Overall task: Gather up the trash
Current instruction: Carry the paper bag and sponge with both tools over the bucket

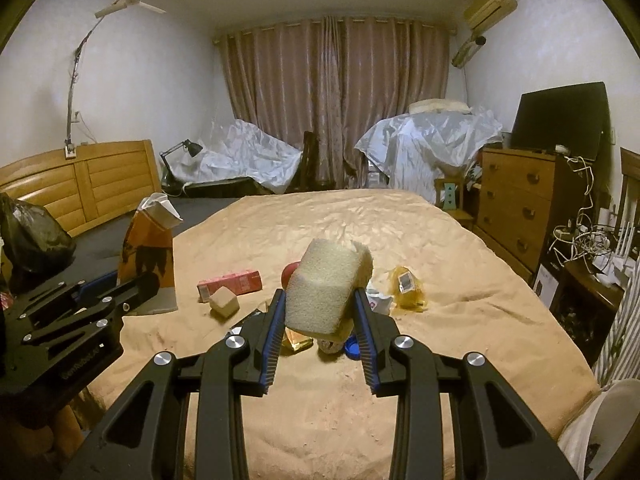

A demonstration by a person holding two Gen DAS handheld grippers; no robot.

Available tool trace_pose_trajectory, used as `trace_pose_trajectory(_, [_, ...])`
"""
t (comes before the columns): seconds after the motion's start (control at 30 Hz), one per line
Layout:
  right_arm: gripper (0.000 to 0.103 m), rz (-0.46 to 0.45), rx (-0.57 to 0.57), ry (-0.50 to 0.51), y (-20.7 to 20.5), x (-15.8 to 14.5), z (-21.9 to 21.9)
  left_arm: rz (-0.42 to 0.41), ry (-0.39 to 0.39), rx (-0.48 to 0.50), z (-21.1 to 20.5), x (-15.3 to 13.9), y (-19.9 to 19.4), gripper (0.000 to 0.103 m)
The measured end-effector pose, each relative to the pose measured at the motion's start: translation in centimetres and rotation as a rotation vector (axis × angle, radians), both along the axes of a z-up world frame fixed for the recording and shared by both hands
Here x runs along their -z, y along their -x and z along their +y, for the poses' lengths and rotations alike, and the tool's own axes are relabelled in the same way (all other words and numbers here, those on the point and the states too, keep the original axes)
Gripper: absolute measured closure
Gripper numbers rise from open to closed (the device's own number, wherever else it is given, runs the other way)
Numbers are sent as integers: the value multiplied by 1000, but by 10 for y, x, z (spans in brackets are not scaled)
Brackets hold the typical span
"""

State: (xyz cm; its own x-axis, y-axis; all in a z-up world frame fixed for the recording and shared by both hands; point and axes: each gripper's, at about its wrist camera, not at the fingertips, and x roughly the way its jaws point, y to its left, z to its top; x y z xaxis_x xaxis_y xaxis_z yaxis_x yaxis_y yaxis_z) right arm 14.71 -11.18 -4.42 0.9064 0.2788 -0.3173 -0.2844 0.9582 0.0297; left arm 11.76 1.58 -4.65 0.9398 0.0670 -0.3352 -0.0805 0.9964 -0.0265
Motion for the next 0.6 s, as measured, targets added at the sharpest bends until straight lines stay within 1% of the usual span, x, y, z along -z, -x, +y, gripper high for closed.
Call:
trace_pose_trajectory(0.37, [68,5,3,-2,3,-7,-6,3,-1,25,-7,-6,1,73])
trace_pose_trajectory(0.47, [68,4,19,-2,8,-13,-20,4,-1,56,-18,-9,-2,73])
trace_pose_trajectory(0.6, [68,1,54,4,20,-24,-45,8,3,126,-42,-15,-8,73])
